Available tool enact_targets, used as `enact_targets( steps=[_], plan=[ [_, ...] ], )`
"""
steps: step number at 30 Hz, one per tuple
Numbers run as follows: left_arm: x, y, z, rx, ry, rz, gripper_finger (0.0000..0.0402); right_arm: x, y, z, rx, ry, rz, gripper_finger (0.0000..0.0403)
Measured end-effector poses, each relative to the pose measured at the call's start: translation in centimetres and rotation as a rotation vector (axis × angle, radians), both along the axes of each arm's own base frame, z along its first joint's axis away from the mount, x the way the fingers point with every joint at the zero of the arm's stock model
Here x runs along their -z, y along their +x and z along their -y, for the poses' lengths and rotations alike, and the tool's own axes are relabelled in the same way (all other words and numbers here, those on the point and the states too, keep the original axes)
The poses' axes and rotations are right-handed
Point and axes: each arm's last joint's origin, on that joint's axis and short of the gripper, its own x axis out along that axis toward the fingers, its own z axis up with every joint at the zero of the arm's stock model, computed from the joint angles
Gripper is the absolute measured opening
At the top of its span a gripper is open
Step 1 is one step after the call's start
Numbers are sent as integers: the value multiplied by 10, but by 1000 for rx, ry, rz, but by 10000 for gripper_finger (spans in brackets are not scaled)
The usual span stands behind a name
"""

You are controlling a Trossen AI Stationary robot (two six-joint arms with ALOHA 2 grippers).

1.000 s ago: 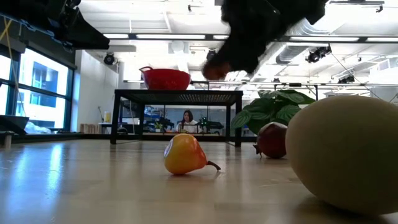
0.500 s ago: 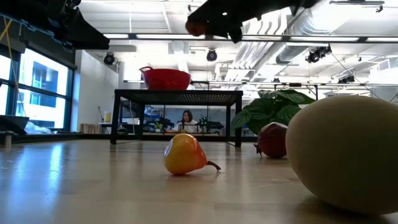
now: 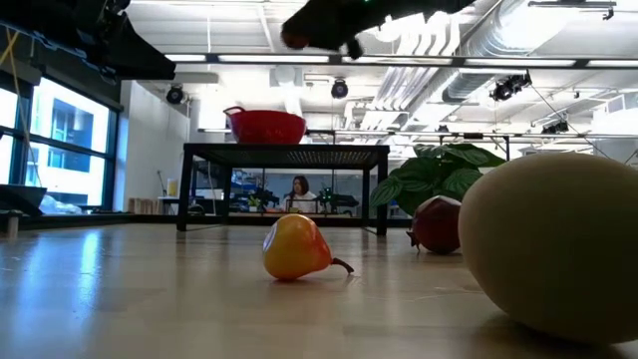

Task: Pick & Place Fruit
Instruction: Put the left red pomegranate in the red strainer bowl on the shelf

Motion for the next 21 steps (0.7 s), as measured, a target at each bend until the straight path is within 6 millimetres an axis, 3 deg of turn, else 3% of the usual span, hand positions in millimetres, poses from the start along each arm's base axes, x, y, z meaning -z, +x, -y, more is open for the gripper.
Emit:
enact_targets(
  steps=[5,9,12,21],
  plan=[
    [0,0,0,0,0,1,175,5,28,35,53,-2,-2,229],
    [0,0,0,0,0,1,175,4,40,69,108,-8,22,229],
    [0,0,0,0,0,0,175,14,47,92,139,-1,4,229],
    [0,0,0,-1,0,1,175,46,52,129,155,89,-77,229]
  ],
)
